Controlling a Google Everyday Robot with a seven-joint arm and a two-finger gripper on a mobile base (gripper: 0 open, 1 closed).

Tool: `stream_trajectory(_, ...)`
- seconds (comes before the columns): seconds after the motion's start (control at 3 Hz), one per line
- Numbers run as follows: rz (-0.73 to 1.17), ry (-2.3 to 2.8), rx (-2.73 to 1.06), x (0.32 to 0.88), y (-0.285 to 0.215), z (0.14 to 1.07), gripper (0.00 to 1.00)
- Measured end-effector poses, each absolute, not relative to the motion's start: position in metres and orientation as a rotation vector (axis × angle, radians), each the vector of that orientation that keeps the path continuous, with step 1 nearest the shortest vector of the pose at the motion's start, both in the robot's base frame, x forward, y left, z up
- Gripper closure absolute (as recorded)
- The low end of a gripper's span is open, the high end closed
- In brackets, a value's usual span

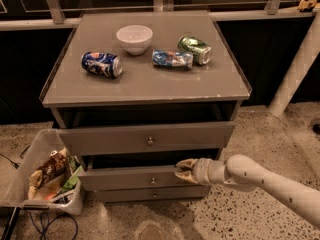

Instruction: Open middle drawer

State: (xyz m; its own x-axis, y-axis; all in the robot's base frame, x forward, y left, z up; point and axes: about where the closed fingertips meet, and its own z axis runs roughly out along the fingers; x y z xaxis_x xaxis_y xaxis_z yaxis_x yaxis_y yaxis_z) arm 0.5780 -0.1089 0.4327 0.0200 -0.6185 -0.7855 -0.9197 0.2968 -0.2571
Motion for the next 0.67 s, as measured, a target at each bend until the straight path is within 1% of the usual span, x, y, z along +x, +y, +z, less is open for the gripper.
stream_trajectory(0.33, 0.432, 1.689, -1.412, 0.5779, -0.1089, 0.4327, 0.32)
stream_trajectory(0.67, 0.432, 1.689, -1.412, 0.5779, -0.1089, 0.4327, 0.56)
